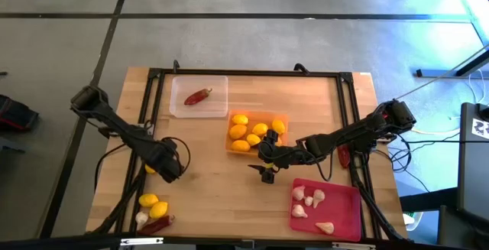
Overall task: Sort produce into baskets
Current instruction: Put the lemon into the orange bin
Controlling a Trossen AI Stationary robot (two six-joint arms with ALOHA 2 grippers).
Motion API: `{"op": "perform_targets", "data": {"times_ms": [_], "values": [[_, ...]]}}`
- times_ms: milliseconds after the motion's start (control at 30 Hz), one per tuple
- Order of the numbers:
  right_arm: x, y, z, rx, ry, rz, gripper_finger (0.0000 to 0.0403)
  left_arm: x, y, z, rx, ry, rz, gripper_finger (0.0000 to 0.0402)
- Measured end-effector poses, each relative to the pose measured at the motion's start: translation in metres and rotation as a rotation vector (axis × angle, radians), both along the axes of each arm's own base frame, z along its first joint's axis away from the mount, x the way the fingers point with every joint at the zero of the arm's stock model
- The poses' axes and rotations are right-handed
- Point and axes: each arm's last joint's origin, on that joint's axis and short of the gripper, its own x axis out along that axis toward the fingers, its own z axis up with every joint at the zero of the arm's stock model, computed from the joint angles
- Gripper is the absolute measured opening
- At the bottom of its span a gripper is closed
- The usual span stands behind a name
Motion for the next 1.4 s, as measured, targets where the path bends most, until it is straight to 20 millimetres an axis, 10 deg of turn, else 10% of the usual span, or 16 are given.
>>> {"op": "perform_targets", "data": {"times_ms": [867, 1400], "values": [[0.0, 0.0, 0.0, -0.006, 0.003, 0.004, 0.0319, -0.004, -0.007, -0.057, -0.06, 0.131, -0.058, 0.0262], [0.001, 0.0, 0.001, -0.004, -0.014, 0.006, 0.0319, 0.01, -0.015, -0.044, -0.104, 0.048, -0.189, 0.0183]]}}
